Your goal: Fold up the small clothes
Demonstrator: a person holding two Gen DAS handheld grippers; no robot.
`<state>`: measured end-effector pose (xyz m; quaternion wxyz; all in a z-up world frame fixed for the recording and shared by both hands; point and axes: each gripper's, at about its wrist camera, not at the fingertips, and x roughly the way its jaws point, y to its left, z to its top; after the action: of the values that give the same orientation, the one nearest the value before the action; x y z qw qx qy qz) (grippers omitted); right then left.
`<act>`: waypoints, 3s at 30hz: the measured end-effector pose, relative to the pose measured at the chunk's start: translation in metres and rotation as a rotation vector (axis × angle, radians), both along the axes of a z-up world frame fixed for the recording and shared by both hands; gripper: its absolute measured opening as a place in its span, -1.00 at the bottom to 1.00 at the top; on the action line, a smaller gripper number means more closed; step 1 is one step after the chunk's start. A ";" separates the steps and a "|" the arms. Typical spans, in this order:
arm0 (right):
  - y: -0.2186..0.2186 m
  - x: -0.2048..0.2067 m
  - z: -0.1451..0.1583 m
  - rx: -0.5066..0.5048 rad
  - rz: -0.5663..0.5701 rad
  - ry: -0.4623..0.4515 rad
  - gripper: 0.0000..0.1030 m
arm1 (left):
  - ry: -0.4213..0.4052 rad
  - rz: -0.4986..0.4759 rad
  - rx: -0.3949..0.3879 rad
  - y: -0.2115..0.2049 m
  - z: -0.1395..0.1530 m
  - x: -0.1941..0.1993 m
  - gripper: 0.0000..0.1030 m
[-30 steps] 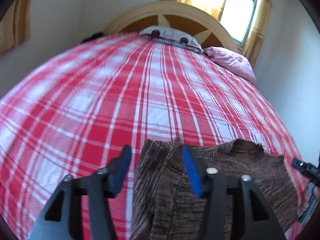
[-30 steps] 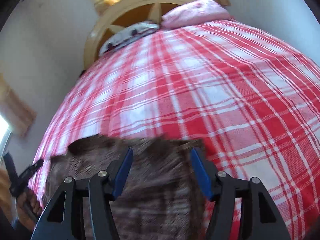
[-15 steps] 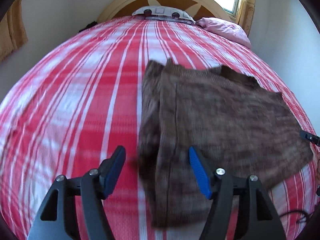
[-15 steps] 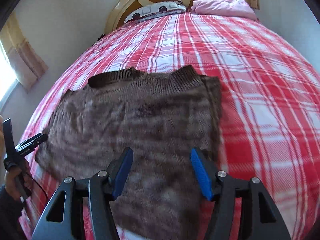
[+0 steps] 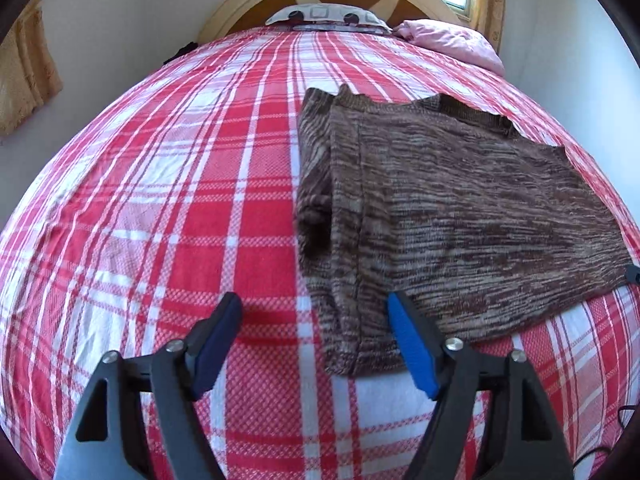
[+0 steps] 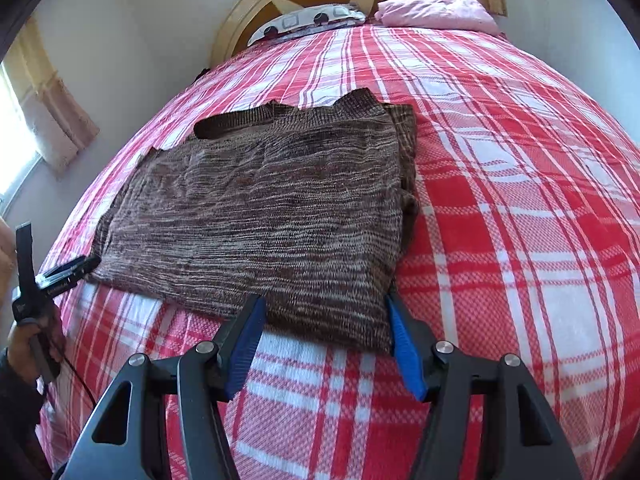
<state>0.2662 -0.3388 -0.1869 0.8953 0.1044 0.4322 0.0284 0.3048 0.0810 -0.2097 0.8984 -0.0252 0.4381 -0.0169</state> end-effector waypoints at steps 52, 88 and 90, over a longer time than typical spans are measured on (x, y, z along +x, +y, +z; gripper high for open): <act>0.034 0.010 -0.013 -0.171 0.011 -0.006 0.20 | 0.005 0.007 -0.020 0.002 -0.005 -0.012 0.99; 0.244 0.008 -0.008 -0.431 0.417 -0.111 0.20 | 0.005 0.048 -0.038 0.057 0.004 -0.047 1.00; 0.269 0.009 -0.010 -0.455 0.470 -0.135 0.20 | -0.006 0.072 -0.029 0.069 0.007 -0.046 1.00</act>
<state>0.2753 -0.0702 -0.1965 0.8913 -0.2026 0.3793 0.1436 0.2585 0.1498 -0.2030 0.8992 -0.0537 0.4340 0.0092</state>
